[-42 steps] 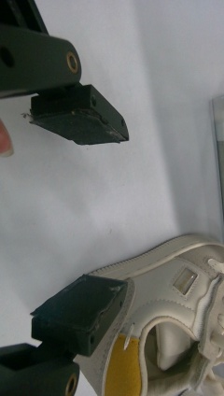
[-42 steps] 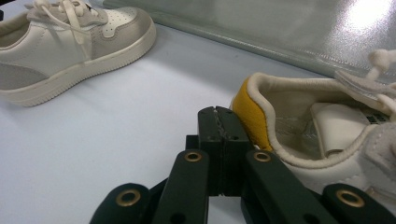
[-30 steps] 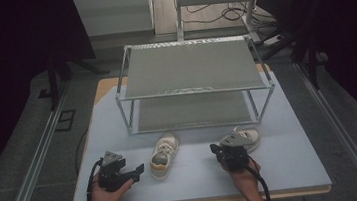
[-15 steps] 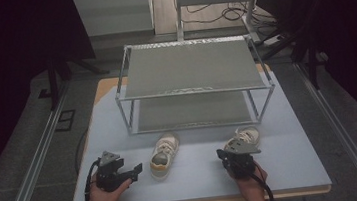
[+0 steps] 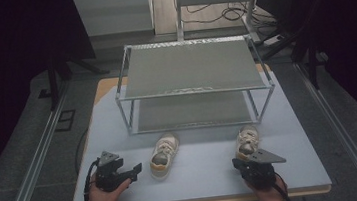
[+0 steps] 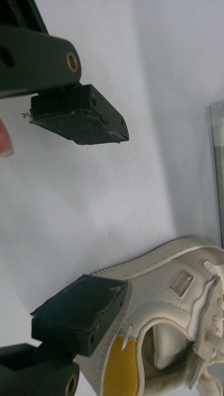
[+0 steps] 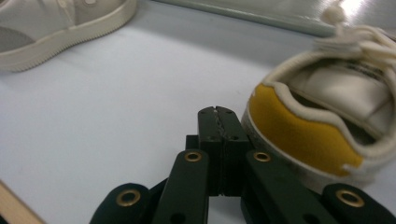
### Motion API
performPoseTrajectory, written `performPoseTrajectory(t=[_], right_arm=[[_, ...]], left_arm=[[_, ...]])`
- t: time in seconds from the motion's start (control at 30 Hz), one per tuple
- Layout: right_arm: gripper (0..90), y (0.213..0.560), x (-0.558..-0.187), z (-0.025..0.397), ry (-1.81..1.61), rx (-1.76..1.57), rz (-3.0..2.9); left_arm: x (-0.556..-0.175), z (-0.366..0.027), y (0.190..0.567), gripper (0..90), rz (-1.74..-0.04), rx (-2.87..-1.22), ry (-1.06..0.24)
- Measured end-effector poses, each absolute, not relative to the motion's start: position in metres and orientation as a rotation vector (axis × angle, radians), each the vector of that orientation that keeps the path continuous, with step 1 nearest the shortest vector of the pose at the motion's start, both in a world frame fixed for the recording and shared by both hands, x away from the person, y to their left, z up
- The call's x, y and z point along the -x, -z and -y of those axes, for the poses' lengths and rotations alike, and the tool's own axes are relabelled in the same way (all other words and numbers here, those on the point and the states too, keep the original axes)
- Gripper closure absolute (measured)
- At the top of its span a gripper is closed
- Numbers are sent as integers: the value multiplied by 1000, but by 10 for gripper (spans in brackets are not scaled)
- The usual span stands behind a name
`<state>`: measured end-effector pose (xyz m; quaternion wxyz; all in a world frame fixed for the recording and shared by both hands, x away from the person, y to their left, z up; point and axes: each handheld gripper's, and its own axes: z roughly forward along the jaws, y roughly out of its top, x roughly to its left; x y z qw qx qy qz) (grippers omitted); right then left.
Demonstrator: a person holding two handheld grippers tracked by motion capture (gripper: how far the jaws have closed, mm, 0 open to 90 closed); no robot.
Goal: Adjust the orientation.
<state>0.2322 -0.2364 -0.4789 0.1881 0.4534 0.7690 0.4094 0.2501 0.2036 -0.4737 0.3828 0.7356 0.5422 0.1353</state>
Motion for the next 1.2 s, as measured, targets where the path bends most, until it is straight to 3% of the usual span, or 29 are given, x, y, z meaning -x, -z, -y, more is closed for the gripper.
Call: performPoseTrajectory(t=[0.83,1.03,1.07,1.1,1.17,1.2], right_arm=[[856,478,-220,316,-1168,-1455,-2030],[662,472,-217,313,-1236,-1385,-2074],[662,472,-217,313,-1236,-1385,-2074],[594,467,-215,311,-1251,-1356,-2081],[565,465,-214,310,-1256,-1345,-2081],[503,460,-213,309,-1272,-1333,-2068]], left_arm=[[-250,-200,474,241,-1377,-1887,-344],[-246,-199,467,240,-1354,-1883,-335],[-246,-199,467,241,-1354,-1883,-335],[-244,-198,463,241,-1346,-1879,-328],[-243,-198,461,241,-1338,-1872,-318],[-242,-197,459,236,-1329,-1866,-311]])
